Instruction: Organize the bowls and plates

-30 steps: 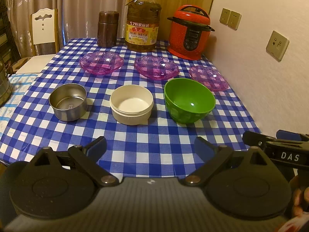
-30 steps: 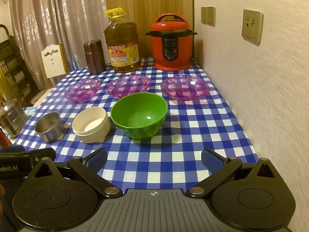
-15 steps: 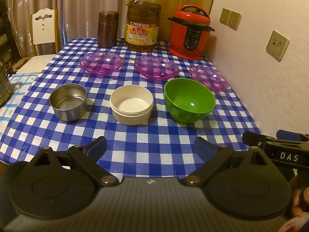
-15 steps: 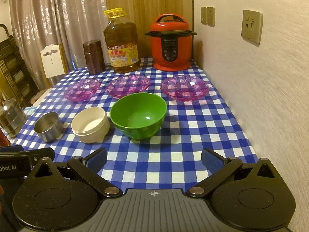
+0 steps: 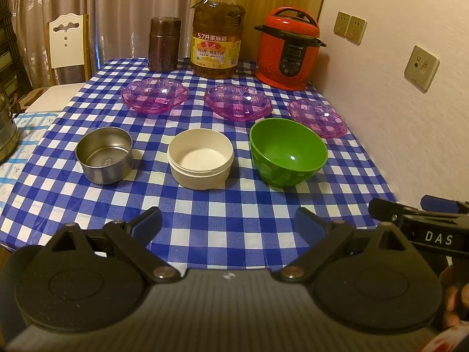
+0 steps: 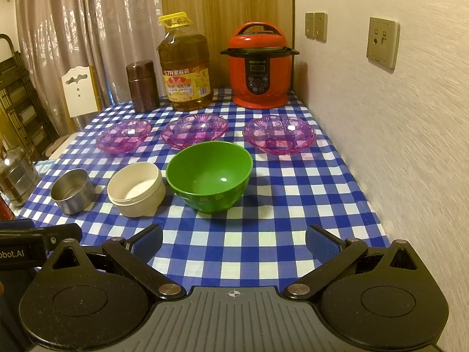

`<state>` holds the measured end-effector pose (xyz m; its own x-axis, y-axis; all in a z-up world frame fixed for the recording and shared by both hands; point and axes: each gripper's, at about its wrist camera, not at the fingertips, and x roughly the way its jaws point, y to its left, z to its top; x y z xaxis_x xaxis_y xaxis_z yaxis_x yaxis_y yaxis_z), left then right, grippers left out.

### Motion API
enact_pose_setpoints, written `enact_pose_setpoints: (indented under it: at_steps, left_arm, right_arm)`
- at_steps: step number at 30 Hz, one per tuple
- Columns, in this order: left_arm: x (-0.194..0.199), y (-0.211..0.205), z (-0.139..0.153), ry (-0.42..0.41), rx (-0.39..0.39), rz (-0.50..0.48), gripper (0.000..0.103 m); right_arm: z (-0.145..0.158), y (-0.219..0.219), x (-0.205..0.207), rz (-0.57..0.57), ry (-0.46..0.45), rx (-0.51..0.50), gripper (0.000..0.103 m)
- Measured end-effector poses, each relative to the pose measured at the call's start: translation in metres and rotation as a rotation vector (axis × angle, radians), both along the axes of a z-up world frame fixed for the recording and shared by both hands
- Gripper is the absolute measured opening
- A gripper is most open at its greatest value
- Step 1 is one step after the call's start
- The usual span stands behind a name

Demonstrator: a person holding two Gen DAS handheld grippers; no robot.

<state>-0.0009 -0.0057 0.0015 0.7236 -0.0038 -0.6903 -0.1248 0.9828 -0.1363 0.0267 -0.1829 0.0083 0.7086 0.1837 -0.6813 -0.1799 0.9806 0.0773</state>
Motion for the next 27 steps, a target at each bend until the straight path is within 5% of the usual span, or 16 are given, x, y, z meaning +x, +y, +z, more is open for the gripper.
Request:
enact_pose_setpoints:
  at_steps: [27]
  left_arm:
    - [0.0002, -0.0006, 0.0008, -0.002, 0.004, 0.001, 0.096]
  right_arm:
    - [-0.0008, -0.0004, 0.0004, 0.001, -0.002, -0.001, 0.103]
